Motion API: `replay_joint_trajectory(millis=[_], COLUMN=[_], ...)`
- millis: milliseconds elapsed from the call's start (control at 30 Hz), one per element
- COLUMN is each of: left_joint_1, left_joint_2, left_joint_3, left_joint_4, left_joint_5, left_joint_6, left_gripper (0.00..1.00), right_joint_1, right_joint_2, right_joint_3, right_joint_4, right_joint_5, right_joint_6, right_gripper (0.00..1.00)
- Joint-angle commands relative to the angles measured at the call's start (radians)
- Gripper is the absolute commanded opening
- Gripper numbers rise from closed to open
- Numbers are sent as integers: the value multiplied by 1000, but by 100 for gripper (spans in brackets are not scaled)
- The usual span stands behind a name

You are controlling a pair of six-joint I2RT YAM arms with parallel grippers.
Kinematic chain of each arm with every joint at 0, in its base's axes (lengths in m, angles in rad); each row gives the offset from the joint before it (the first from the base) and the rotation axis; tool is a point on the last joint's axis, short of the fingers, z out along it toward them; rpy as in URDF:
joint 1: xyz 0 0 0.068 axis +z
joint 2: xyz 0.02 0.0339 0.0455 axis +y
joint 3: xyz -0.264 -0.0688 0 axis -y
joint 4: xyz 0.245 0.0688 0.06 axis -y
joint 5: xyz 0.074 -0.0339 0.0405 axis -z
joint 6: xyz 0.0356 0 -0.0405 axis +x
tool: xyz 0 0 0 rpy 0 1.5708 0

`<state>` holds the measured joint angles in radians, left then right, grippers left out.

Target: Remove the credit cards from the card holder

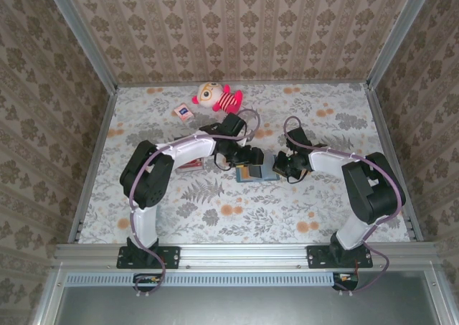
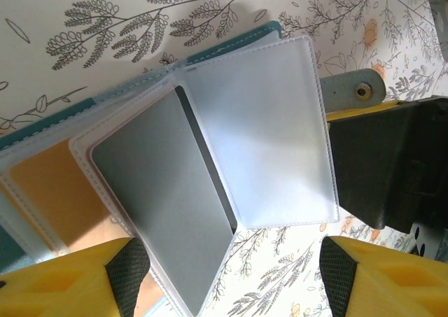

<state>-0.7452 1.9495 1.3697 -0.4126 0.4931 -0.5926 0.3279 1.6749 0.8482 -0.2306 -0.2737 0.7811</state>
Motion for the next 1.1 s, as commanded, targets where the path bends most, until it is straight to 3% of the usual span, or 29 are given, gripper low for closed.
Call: replay_joint_trajectory(millis=[0, 300, 500, 700, 967, 1067], left_joint_1=[-9, -11, -5, 5, 33, 38], left_joint_2=[1, 9, -46, -78, -138, -176], left_joint_3=[39, 51, 59, 18, -73, -108], left_joint_4=[-55, -91, -186, -164, -72, -52], left_joint_5=[-16, -56, -225, -246, -257, -272], left_joint_6=[55, 64, 80, 52, -37, -61], left_gripper=[71, 70, 63, 59, 53, 53], right_joint_1=[16, 15, 14, 13, 23, 44], right_joint_2=[8, -35, -59, -141, -317, -300], right_joint_3=[-3, 1, 15, 12, -9, 23], right_joint_4=[-24, -35, -54, -53, -38, -49], right_joint_5=[-4, 18, 28, 28, 17, -20], right_joint_6=[-14, -20, -31, -23, -58, -104], right_gripper=[7, 7, 7, 8, 16, 18])
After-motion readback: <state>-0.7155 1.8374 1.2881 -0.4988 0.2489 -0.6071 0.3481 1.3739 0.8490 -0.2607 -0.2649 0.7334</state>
